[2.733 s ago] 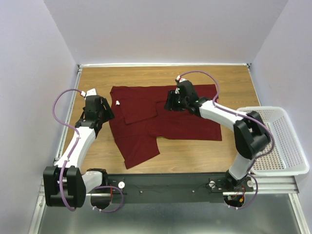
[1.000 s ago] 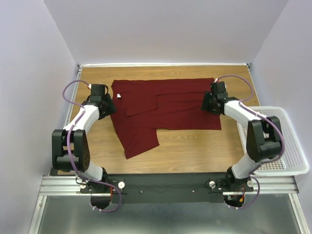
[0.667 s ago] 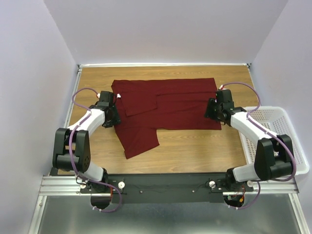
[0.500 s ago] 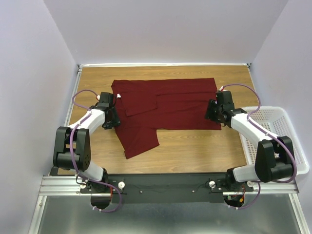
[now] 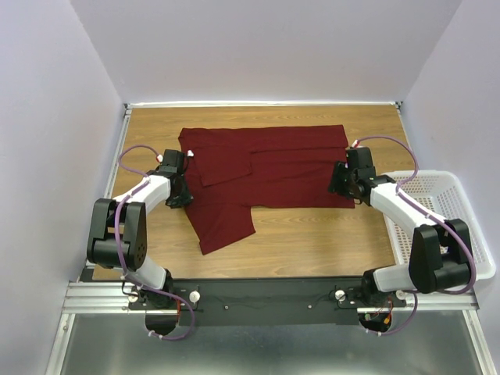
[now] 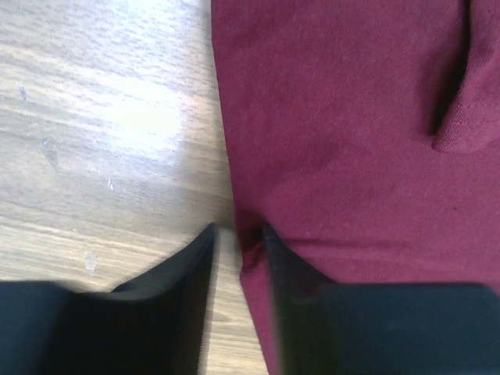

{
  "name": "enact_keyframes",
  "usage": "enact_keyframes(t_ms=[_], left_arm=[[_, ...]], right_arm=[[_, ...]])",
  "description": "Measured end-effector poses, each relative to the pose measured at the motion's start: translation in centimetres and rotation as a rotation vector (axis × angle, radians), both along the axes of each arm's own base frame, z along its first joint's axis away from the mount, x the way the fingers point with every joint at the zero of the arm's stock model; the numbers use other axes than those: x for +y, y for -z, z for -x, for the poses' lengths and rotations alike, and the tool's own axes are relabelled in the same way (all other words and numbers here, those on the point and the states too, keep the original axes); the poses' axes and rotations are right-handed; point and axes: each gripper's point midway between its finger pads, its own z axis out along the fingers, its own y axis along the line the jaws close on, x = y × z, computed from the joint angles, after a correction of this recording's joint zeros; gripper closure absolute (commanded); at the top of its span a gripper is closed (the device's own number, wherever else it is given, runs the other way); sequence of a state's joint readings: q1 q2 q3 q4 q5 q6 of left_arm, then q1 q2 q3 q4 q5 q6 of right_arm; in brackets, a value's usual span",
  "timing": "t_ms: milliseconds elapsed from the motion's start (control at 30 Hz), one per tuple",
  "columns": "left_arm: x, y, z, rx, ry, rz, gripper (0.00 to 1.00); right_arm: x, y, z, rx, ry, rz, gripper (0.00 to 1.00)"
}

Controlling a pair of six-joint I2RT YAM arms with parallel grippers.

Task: Fold and stack the t-shirts
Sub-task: Fold the tshirt

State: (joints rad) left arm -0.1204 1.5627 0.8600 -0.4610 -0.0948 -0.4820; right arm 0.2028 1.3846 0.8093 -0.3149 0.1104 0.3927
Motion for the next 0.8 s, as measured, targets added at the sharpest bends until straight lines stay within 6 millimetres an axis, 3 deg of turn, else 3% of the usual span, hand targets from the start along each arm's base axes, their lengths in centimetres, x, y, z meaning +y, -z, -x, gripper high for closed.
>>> enact_keyframes(t_ms=[67, 133, 367, 633, 800], left_arm=[[0.0, 0.0, -0.1, -0.004, 0.0, -0.002, 0.9], [0.0, 0.1, -0.2, -0.009, -0.002, -0.001, 1.0], [0.0, 0.0, 0.0, -0.014, -0.001, 0.002, 1.0], [0.3, -0.6, 0.2, -0.017, -0.003, 0.0, 1.0], [0.6, -0.8, 0.1, -0.021, -0.009, 0.011, 1.0]], right_arm=[[0.0, 0.1, 0.1, 0.002, 0.0, 0.001, 0.37], [-0.1, 0.1, 0.3, 0.001, 0.002, 0.003, 0.37], [-1.5, -0.6, 1.2, 0.003, 0.06, 0.047, 0.37], [-3.4, 1.2, 4.1, 0.14, 0.158, 0.11, 0.37], [-4.3, 2.5, 4.8, 0.21, 0.2, 0.134, 0.38]])
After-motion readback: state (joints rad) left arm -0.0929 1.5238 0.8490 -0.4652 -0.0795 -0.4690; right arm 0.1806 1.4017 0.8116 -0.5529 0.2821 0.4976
